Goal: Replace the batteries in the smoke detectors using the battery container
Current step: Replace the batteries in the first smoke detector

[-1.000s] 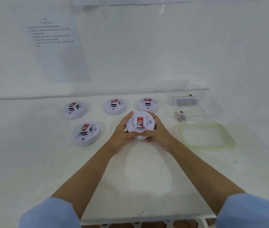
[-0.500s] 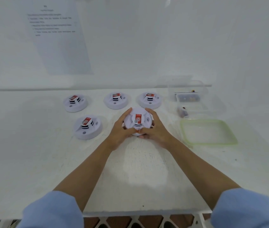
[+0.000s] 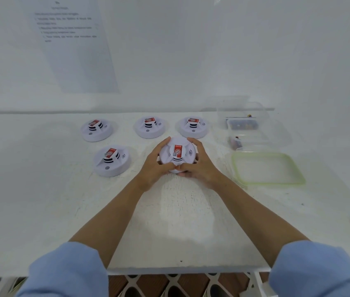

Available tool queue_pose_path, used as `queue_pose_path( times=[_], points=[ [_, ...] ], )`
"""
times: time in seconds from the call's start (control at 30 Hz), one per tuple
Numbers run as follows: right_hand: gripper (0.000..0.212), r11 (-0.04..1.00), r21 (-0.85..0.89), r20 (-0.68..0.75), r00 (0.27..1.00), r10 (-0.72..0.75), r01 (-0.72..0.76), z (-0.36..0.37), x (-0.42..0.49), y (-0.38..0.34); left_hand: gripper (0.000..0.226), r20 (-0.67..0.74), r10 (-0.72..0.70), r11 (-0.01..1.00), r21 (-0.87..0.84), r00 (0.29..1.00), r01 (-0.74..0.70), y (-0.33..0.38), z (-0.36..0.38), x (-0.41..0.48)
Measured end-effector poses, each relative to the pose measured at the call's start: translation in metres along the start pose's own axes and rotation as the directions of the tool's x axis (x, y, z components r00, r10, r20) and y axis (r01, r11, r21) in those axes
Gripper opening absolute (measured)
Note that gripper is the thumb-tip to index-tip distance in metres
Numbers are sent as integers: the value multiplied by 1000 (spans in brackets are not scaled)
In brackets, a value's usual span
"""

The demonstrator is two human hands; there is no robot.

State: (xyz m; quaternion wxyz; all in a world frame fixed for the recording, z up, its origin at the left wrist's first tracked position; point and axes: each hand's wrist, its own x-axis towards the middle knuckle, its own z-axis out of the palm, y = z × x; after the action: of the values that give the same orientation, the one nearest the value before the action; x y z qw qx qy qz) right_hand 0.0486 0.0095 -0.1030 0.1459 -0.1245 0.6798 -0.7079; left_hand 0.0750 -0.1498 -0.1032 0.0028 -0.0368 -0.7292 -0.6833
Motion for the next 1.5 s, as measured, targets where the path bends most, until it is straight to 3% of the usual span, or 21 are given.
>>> queue_pose_path(
  times=[0.4, 0.5, 0.6, 0.7, 0.8, 1.5],
  points=[
    [76, 999, 36, 6, 1000, -2, 2, 2, -1, 0, 67, -13, 31, 999, -29, 999, -31, -1, 3, -3],
    [76, 998, -39, -1, 999, -44, 44, 1, 0, 4, 65, -18, 22, 999, -47, 1000, -23, -2, 1, -3],
    [82, 1000, -20, 48, 999, 7, -6, -4, -2, 3, 60, -24, -1, 995, -103, 1000, -1, -3, 0, -3],
    [65, 985, 131, 134, 986, 99, -116, -10, -4, -3, 58, -49, -42, 982, -184, 998, 32, -1, 0, -4],
    [54, 981, 138, 153, 982, 112, -134, -9, -4, -5, 57, -58, -58, 976, -214, 997, 45, 0, 0, -4],
    [53, 982, 148, 119, 988, 98, -115, -3, -11, -9, 55, -113, -19, 986, -169, 993, 0, -5, 2, -7]
  ],
)
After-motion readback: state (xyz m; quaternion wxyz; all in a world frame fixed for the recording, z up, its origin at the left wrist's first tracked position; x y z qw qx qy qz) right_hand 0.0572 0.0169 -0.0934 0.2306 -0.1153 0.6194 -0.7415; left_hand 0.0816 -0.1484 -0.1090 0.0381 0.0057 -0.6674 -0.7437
